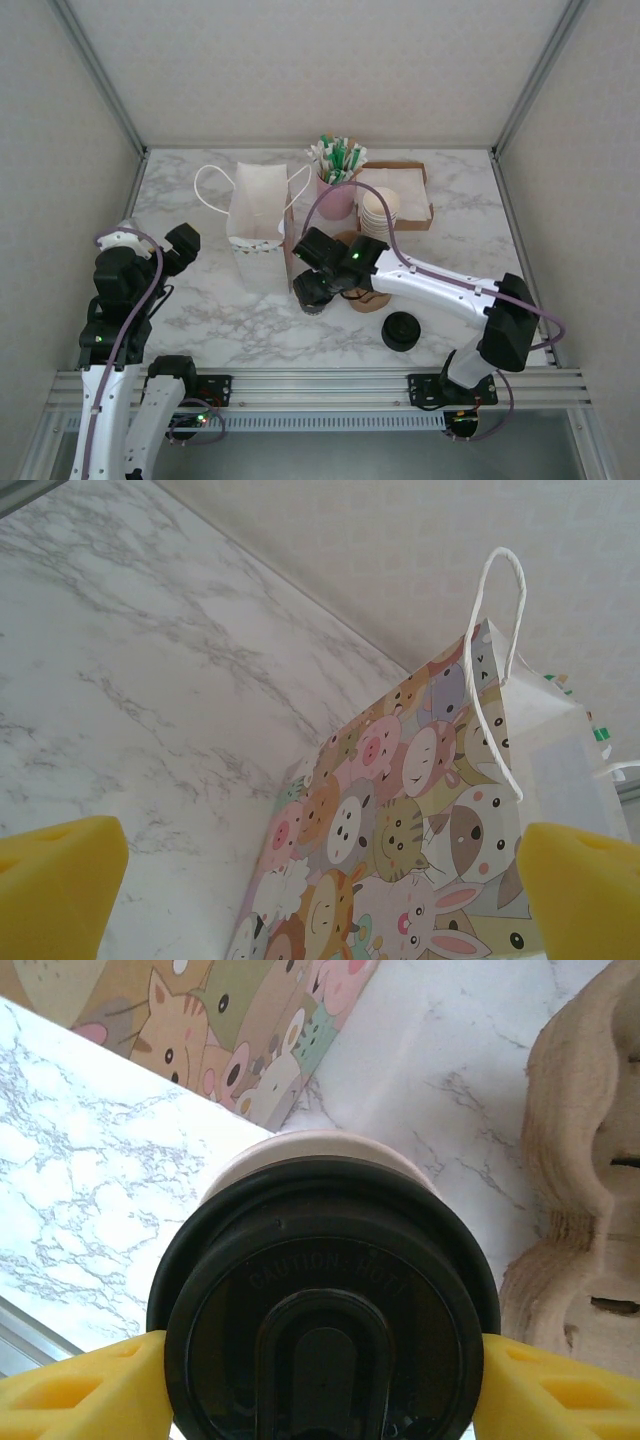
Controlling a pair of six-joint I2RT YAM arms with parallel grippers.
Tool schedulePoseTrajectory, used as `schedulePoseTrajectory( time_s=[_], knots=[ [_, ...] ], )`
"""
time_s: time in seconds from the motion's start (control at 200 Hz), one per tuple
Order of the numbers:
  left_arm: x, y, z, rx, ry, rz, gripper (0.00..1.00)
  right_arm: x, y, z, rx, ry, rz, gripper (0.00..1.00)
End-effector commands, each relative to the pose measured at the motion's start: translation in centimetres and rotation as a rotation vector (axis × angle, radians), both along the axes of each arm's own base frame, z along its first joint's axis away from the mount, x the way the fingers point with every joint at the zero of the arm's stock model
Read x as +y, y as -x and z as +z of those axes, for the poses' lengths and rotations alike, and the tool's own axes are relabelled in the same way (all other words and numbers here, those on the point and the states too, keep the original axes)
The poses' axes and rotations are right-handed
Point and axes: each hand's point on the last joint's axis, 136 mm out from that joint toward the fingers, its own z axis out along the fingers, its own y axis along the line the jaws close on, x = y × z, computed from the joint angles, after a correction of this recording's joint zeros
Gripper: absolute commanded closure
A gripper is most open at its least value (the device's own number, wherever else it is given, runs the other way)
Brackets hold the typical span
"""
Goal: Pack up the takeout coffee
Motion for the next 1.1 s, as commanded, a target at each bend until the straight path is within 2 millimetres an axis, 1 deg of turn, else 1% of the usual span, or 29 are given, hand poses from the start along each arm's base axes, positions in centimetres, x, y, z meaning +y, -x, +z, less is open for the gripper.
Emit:
schedulePoseTrajectory(
  time_s=[0.0,0.5,0.726,0.951,1.091],
  knots=[
    [0.3,0.1,0.1,-0.008,0.006,0.012,0.0,1.0,0.2,0.5,-0.014,0.002,0.032,0.28],
    [0.3,0.1,0.0,-0.007,0.004,0.013,0.0,0.8,-0.2,-0.8,-0.041,0.096,0.027,0.27],
    [0.3,0.1,0.1,-0.008,0.004,0.013,0.0,0.5,-0.5,-0.8,-0.056,0.115,0.02,0.27],
    [0.3,0.1,0.0,-0.007,0.003,0.013,0.0,1.1,-0.3,0.0,-0.077,0.105,0.035,0.27],
    [0.3,0.1,0.1,-0.008,0.003,0.014,0.0,1.2,-0.3,-0.6,-0.064,0.111,0.034,0.26]
  ],
)
